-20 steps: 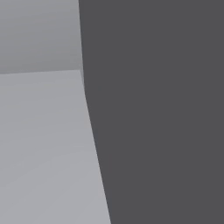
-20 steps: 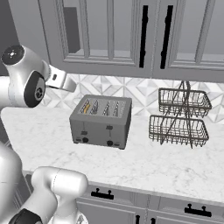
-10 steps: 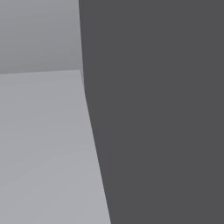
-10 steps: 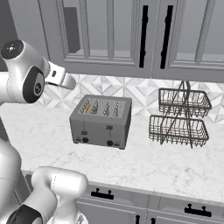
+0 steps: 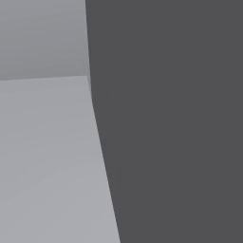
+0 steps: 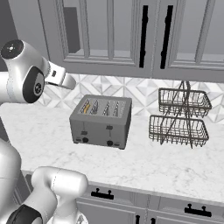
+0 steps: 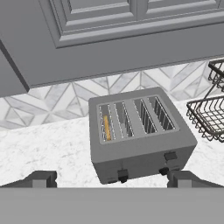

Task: Start the toaster. Once the lever pops up, take the bread to the plate on the dining counter.

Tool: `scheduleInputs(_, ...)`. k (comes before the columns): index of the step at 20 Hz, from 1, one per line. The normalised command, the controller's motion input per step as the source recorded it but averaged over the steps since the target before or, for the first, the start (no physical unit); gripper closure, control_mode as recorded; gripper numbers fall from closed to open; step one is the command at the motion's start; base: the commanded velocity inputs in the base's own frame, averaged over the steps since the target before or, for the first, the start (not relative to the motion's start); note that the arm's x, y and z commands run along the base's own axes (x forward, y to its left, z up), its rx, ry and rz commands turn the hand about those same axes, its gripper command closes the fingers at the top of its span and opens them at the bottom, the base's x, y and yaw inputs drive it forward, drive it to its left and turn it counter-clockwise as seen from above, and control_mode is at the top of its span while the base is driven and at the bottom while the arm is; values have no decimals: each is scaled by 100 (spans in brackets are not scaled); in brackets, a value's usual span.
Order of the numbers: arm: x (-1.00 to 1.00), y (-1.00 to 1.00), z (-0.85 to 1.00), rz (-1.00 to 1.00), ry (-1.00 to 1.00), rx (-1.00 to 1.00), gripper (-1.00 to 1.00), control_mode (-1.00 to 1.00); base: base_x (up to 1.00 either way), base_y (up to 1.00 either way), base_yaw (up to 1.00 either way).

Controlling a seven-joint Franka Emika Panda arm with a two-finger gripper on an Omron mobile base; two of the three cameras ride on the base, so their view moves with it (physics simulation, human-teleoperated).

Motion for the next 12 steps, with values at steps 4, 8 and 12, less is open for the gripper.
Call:
scheduleInputs(4, 0, 0, 0, 0, 0, 0, -100, -100, 0, 0, 0)
scheduleInputs(8, 0, 0, 0, 0, 0, 0, -100, -100, 0, 0, 0)
scheduleInputs(12, 0, 0, 0, 0, 0, 0, -100, -100, 0, 0, 0)
